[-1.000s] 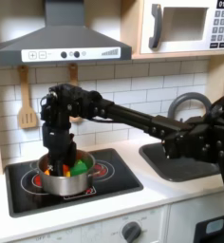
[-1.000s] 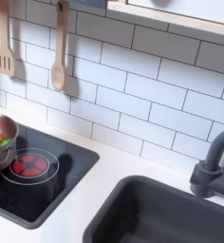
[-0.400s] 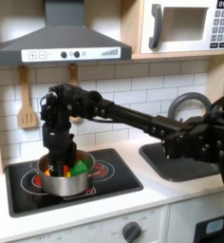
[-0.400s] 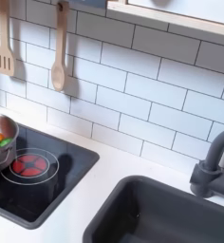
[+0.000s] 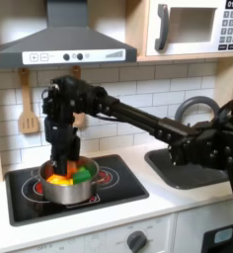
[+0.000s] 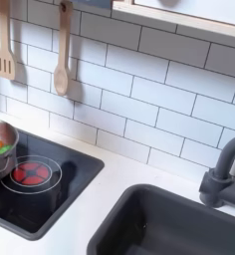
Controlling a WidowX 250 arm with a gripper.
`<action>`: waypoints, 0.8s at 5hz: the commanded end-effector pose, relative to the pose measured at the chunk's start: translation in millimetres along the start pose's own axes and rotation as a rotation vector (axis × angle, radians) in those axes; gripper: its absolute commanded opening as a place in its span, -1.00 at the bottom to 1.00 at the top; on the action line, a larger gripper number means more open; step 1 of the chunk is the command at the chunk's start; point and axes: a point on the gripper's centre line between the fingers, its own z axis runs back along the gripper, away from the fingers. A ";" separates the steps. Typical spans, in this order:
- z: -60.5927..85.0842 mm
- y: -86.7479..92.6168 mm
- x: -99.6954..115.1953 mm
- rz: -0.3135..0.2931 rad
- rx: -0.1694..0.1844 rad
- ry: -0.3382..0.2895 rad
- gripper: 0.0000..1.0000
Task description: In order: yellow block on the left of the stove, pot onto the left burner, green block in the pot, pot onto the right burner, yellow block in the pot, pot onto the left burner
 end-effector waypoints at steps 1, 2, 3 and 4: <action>6.4 -9.7 -8.2 -0.027 -0.050 0.016 1.00; 15.2 -18.4 -20.7 -0.112 -0.089 -0.026 1.00; 24.0 -27.7 -48.2 -0.171 -0.117 -0.003 1.00; 27.3 -39.7 -69.3 -0.233 -0.131 0.009 1.00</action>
